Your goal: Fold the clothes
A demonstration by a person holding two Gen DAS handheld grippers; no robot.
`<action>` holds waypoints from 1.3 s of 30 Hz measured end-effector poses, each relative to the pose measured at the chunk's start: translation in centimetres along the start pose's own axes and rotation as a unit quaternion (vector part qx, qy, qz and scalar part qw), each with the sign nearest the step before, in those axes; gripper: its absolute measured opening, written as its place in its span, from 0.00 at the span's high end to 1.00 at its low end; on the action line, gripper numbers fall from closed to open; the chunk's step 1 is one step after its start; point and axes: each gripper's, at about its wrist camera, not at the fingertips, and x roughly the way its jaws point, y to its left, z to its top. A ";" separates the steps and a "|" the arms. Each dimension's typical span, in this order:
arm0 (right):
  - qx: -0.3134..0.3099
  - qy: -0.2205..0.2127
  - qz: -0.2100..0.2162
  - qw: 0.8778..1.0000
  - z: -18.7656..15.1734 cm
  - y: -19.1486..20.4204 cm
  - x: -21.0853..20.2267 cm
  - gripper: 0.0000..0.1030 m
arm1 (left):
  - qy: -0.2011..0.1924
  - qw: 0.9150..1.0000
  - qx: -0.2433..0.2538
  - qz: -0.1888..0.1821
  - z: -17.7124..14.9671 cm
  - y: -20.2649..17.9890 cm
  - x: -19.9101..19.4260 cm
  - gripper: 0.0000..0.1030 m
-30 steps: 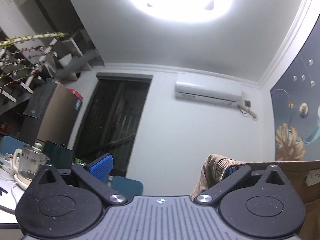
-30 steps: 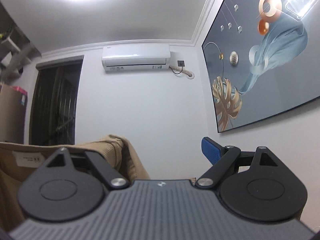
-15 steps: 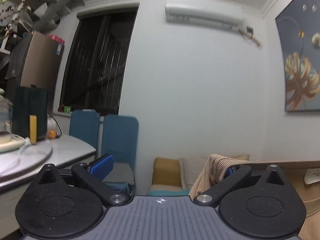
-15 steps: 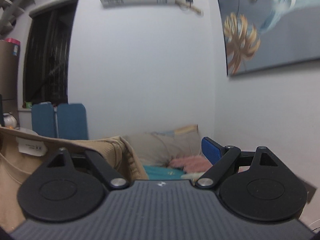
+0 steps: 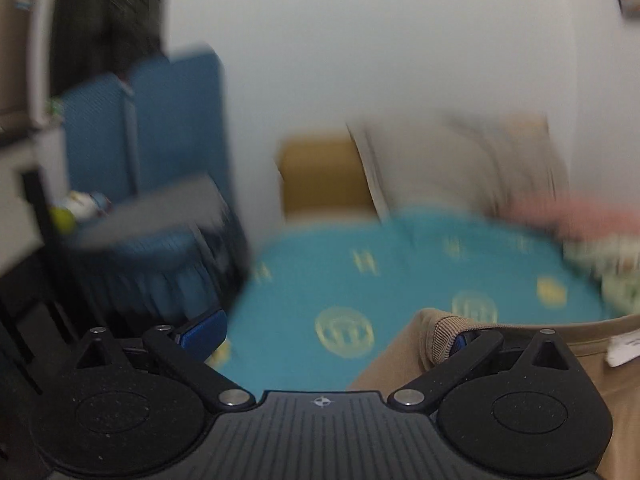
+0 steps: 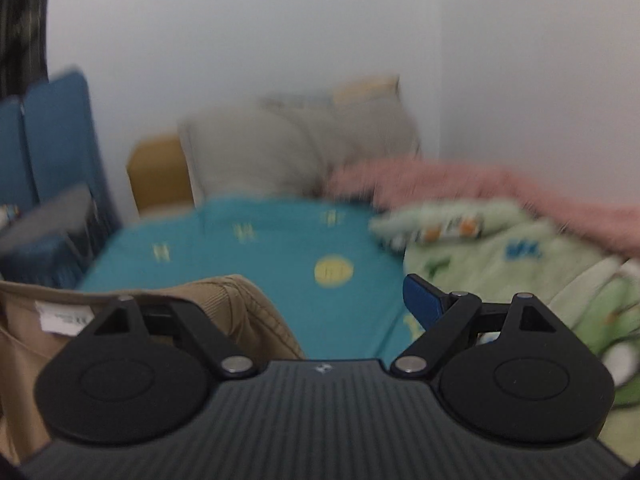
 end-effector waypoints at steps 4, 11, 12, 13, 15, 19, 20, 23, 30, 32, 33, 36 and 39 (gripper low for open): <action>-0.071 0.154 0.022 0.985 -2.6 1.2 9.6 0.16 | 0.102 0.990 0.084 -0.044 -2.1 -2.1 8.7 0.05; -0.211 0.287 0.086 0.930 -3.6 6.3 12.9 0.16 | 0.226 0.955 0.149 -0.118 -3.6 -4.6 11.8 0.00; -0.194 0.284 0.099 0.934 -3.3 6.6 12.6 0.16 | 0.219 0.957 0.137 -0.134 -3.3 -4.3 11.5 0.00; -0.171 0.276 0.111 0.939 -2.8 6.8 12.2 0.16 | 0.209 0.960 0.121 -0.141 -3.1 -3.8 11.0 0.00; -0.120 0.240 0.121 0.956 -2.0 6.7 11.0 0.16 | 0.186 0.967 0.088 -0.152 -2.5 -2.9 9.9 0.00; -0.031 0.162 0.108 0.980 -1.0 5.8 7.5 0.16 | 0.104 0.984 0.039 -0.137 -2.7 -1.4 5.1 0.00; -0.016 0.143 0.106 0.984 -0.9 5.5 6.0 0.16 | 0.085 0.987 0.035 -0.131 -3.0 -1.2 3.0 0.00; 0.004 0.091 0.108 0.990 -1.7 5.2 0.1 0.16 | 0.033 0.992 0.022 -0.116 -4.0 -0.5 -3.3 0.00; 0.009 0.018 0.111 0.994 -7.4 6.1 -18.9 0.16 | -0.020 0.997 -0.019 -0.076 -13.1 0.9 -19.9 0.00; -0.003 -0.007 0.113 0.994 -9.5 6.5 -23.9 0.16 | -0.030 0.997 -0.026 -0.071 -15.9 1.4 -24.5 0.00; -0.007 -0.017 0.114 0.993 -10.4 6.6 -25.9 0.16 | -0.038 0.997 -0.026 -0.066 -17.4 1.6 -26.4 0.00; -0.010 -0.039 0.118 0.992 -12.3 6.5 -30.8 0.16 | -0.060 0.996 -0.031 -0.053 -21.4 2.2 -31.3 0.00; 0.005 -0.056 0.125 0.991 -13.1 5.9 -34.5 0.16 | -0.053 0.996 -0.036 -0.055 -23.3 2.5 -34.4 0.00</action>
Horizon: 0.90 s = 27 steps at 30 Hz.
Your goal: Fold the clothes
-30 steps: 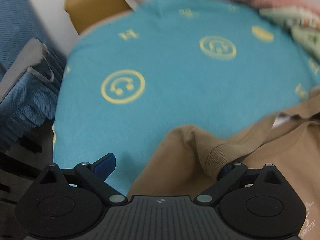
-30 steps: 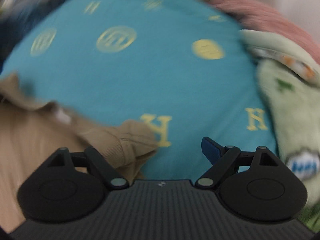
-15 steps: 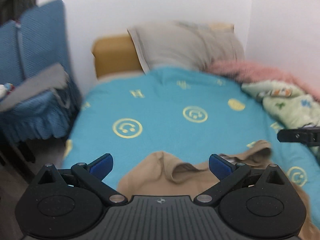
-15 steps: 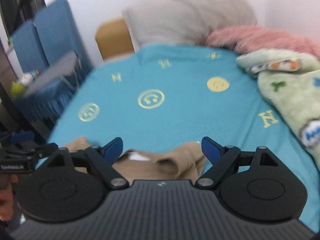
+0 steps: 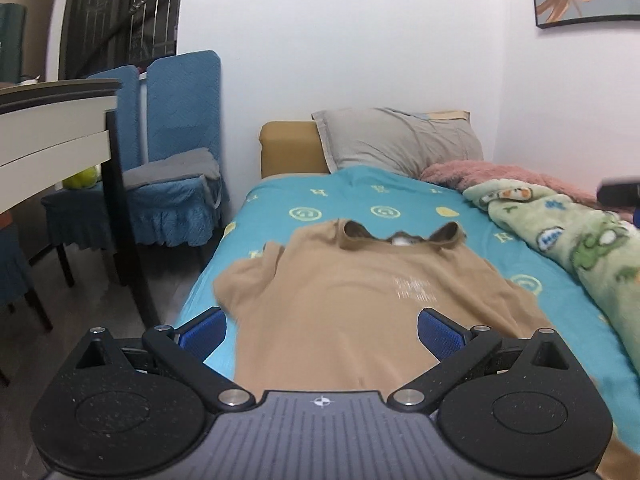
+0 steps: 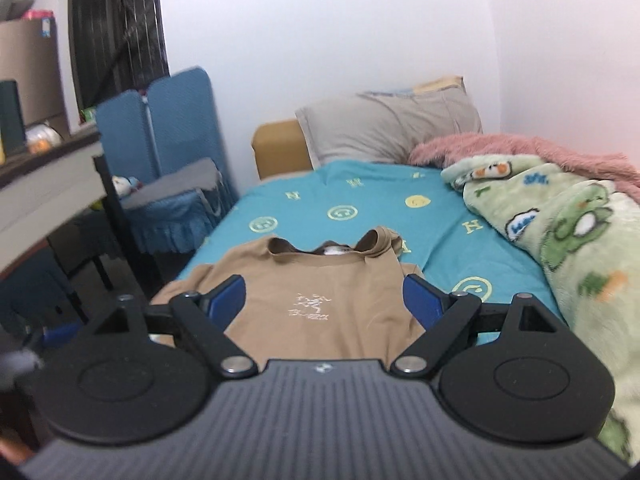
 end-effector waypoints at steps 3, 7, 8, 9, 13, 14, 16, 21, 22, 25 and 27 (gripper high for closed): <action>0.027 -0.016 0.006 1.000 -0.1 -0.3 -3.0 0.16 | 0.020 1.000 -0.019 -0.006 0.0 0.3 -2.1 0.00; 0.061 -0.023 0.008 0.998 -0.9 -1.5 -4.9 0.16 | 0.047 0.996 -0.078 -0.027 0.4 1.9 -1.7 0.00; 0.065 -0.020 0.008 0.998 -1.2 -1.8 -4.9 0.16 | 0.057 0.992 -0.104 -0.033 0.6 2.7 -1.0 0.00; 0.068 -0.016 0.005 0.998 -1.4 -2.1 -4.6 0.16 | 0.067 0.988 -0.131 -0.038 0.7 3.7 -0.1 0.00; 0.088 0.007 -0.002 0.996 -2.4 -3.5 -2.7 0.16 | 0.098 0.957 -0.270 -0.039 0.3 8.8 5.6 0.02; 0.097 0.015 0.001 0.995 -2.8 -3.8 -2.2 0.16 | 0.103 0.945 -0.306 -0.039 0.2 10.2 7.1 0.02; 0.112 0.033 0.007 0.993 -3.3 -4.2 -0.8 0.16 | 0.108 0.921 -0.371 -0.037 -0.4 12.7 10.1 0.04; 0.112 0.062 0.011 0.992 -3.9 -4.2 3.1 0.16 | 0.090 0.890 -0.445 -0.039 -1.0 16.4 17.4 0.07; 0.114 0.070 0.011 0.991 -3.9 -4.3 3.9 0.16 | 0.087 0.889 -0.447 -0.040 -1.1 16.6 18.8 0.08; 0.135 0.078 0.021 0.988 -4.0 -4.9 6.1 0.16 | 0.076 0.876 -0.475 -0.033 -1.6 17.7 22.5 0.08; 0.136 0.091 0.018 0.986 -4.3 -5.2 7.7 0.16 | 0.060 0.859 -0.507 -0.039 -1.8 18.5 24.8 0.11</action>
